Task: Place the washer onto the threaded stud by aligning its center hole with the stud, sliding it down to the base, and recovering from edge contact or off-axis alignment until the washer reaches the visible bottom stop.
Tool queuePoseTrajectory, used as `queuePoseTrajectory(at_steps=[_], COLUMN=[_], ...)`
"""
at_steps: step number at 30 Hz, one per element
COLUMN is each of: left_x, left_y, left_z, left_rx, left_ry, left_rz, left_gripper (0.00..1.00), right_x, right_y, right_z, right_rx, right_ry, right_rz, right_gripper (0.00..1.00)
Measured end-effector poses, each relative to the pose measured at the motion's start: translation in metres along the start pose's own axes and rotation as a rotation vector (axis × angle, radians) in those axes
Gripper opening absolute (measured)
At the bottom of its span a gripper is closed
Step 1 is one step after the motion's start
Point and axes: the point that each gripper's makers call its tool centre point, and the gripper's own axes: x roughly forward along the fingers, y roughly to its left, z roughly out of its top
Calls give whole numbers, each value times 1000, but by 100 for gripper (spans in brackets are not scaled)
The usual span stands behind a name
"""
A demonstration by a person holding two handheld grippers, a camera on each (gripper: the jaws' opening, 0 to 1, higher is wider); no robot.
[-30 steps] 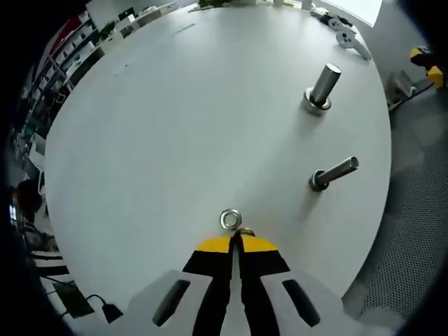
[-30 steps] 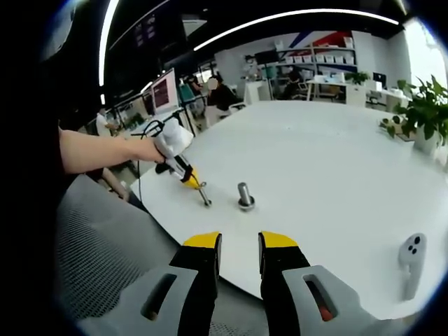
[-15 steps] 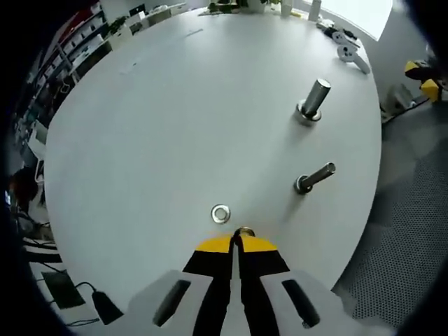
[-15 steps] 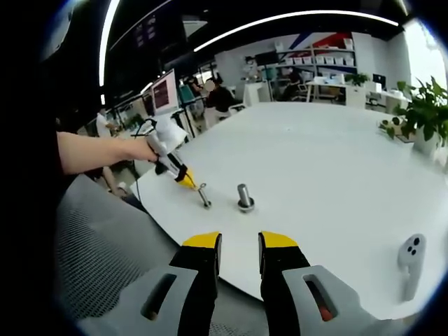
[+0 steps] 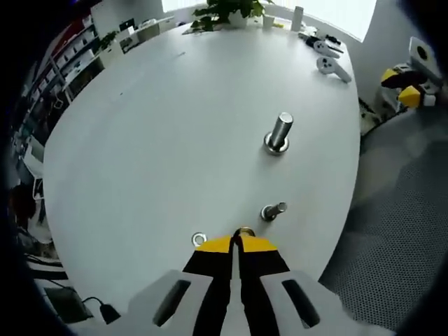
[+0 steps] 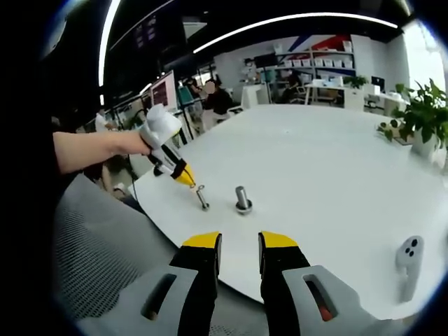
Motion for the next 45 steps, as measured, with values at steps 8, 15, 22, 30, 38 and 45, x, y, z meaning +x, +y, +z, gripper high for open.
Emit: queuePoseTrajectory(at_steps=[8, 15, 22, 30, 38, 45], left_x=[-9, -10, -6, 0, 5, 6], left_y=[-10, -17, -27, -29, -31, -30], left_z=[8, 14, 23, 26, 21, 23], left_rx=[3, 1, 26, 48, 38, 23], left_ry=[-15, -30, -30, -12, 22, 25], left_rz=[-18, -23, -41, -52, -73, -80], left_gripper=[0, 0, 0, 0, 0, 0], right_x=[0, 0, 0, 0, 0, 0], right_y=[0, 1, 1, 2, 3, 3], right_z=[1, 1, 1, 1, 1, 2], right_rx=[-2, -4, 0, 2, 3, 6], right_ry=[-6, -4, -6, -8, -11, -13], right_rz=[0, 6, 7, 12, 16, 17], right_gripper=[23, 23, 23, 23, 23, 23])
